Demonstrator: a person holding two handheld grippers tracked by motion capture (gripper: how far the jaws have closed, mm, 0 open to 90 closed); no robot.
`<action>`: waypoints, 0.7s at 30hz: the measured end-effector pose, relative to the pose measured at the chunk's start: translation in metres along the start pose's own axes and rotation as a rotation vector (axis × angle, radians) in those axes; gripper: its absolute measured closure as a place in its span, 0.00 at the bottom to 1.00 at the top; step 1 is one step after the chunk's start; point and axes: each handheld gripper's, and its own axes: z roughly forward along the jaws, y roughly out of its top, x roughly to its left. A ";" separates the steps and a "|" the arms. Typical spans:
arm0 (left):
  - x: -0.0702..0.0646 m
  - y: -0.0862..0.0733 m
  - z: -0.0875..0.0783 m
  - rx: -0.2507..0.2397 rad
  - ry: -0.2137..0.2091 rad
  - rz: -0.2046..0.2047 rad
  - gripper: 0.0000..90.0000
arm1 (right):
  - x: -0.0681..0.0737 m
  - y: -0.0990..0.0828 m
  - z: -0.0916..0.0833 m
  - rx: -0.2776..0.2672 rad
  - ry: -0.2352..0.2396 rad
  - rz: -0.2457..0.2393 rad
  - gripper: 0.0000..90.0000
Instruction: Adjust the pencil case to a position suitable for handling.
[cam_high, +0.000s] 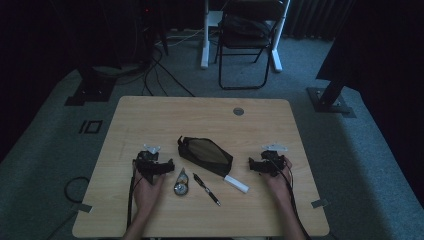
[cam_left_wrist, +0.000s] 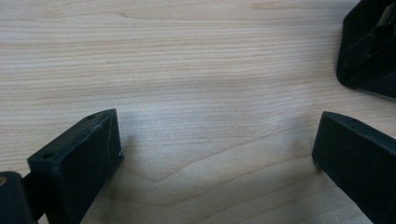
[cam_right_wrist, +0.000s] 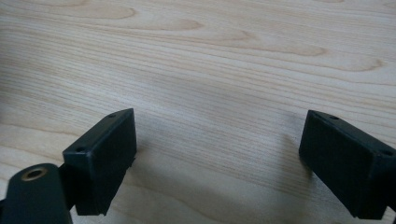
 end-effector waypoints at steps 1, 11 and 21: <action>0.000 0.000 0.000 0.000 0.001 -0.001 0.02 | 0.000 0.000 0.000 0.000 0.000 0.001 0.12; -0.001 0.000 0.000 -0.001 -0.002 0.001 0.02 | 0.000 0.000 0.000 0.000 0.000 0.001 0.12; -0.002 -0.001 -0.001 -0.001 -0.005 0.006 0.02 | 0.002 -0.001 -0.005 -0.003 -0.003 -0.016 0.22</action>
